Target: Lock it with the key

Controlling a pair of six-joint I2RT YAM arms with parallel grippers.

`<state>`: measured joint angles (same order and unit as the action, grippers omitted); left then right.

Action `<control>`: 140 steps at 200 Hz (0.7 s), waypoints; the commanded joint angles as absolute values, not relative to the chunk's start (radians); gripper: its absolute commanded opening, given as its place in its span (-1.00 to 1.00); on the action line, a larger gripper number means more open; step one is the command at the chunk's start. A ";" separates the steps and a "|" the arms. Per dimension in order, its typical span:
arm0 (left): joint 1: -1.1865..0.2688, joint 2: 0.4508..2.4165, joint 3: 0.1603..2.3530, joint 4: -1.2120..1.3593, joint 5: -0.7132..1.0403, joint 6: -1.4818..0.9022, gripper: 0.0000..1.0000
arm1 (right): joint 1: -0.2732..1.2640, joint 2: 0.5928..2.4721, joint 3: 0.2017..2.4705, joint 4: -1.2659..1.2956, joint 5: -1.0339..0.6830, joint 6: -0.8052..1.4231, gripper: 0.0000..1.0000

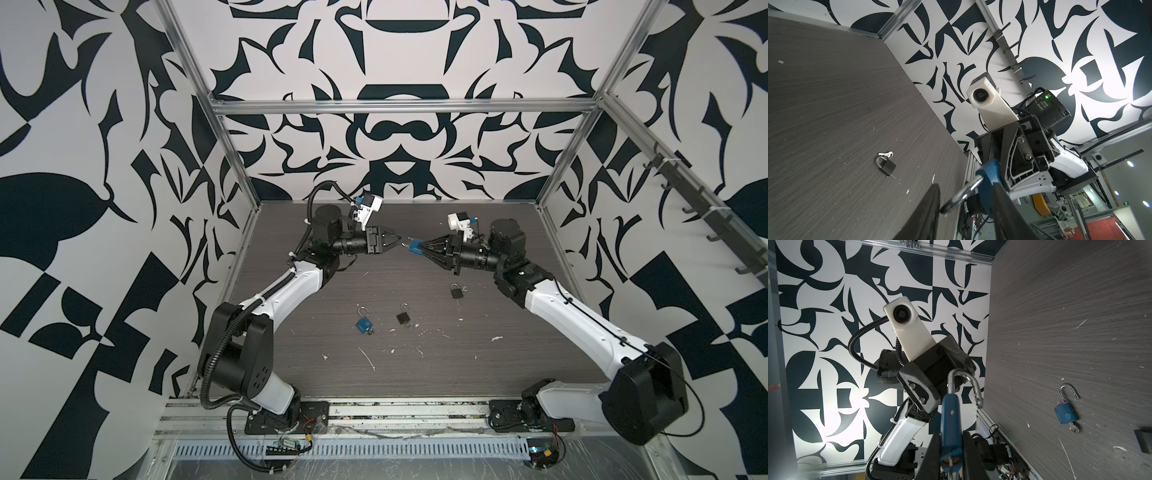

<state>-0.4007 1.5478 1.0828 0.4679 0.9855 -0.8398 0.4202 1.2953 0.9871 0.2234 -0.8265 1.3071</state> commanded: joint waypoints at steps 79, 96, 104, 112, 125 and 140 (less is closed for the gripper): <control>-0.405 1.546 1.064 0.520 1.004 -0.861 -0.54 | 0.410 1.264 0.999 0.255 -0.838 1.222 -1.00; -0.405 1.549 1.064 0.523 1.003 -0.864 -0.60 | 0.410 1.262 0.996 0.251 -0.838 1.210 -1.00; -0.404 1.550 1.065 0.526 1.006 -0.868 -0.61 | 0.410 1.264 0.995 0.249 -0.839 1.204 -1.00; -0.404 1.549 1.065 0.527 1.007 -0.870 -0.68 | 0.409 1.265 0.995 0.245 -0.839 1.201 -1.00; -0.404 1.552 1.065 0.527 1.012 -0.874 -0.77 | 0.408 1.267 0.997 0.245 -0.841 1.193 -1.00; -0.405 1.551 1.063 0.526 1.014 -0.879 -0.86 | 0.408 1.267 1.002 0.236 -0.845 1.169 -1.00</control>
